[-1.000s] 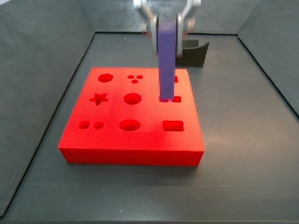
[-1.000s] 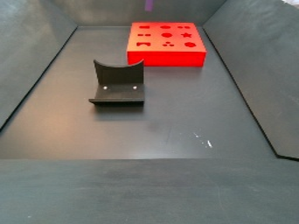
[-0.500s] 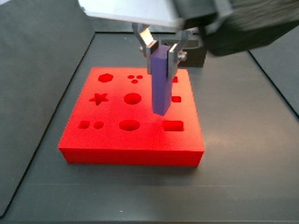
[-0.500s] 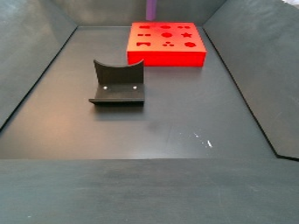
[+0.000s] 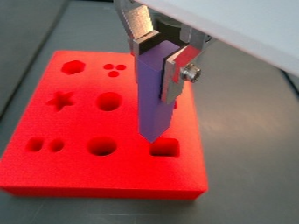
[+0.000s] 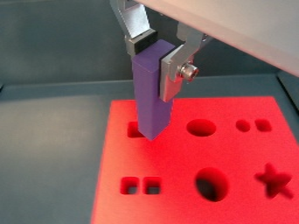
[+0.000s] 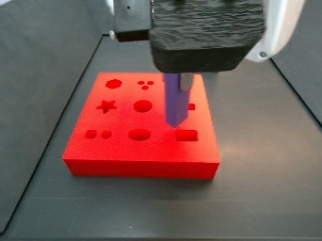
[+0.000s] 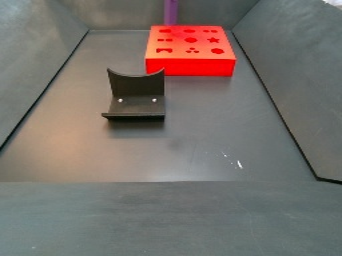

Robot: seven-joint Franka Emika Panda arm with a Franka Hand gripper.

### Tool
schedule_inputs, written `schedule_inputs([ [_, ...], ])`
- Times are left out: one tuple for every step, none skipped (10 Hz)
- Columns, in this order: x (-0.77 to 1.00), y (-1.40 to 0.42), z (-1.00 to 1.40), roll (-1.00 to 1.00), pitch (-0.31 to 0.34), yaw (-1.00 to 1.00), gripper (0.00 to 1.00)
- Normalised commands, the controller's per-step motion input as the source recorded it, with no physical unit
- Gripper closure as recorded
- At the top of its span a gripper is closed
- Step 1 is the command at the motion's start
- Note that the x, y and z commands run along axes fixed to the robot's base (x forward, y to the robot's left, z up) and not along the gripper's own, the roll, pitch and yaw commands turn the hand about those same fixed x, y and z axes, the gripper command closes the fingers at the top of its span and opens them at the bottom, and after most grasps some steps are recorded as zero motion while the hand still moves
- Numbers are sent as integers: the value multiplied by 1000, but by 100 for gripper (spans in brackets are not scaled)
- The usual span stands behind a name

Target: Insert the rectangle object.

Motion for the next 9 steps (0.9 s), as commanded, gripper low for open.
schedule_inputs([
  [451,-63,-51,-61,0,-651,100],
  [466,-69,-51,-61,0,-637,100],
  [297,-94,-200,0,11,-731,100],
  [123,-71,-249,0,43,-817,100],
  [0,-57,-220,30,77,-874,100],
  [-66,-54,-54,73,146,-920,100],
  [-143,0,60,126,200,-877,100],
  [-17,-60,209,73,140,-869,100],
  [34,-129,91,30,80,-800,100],
])
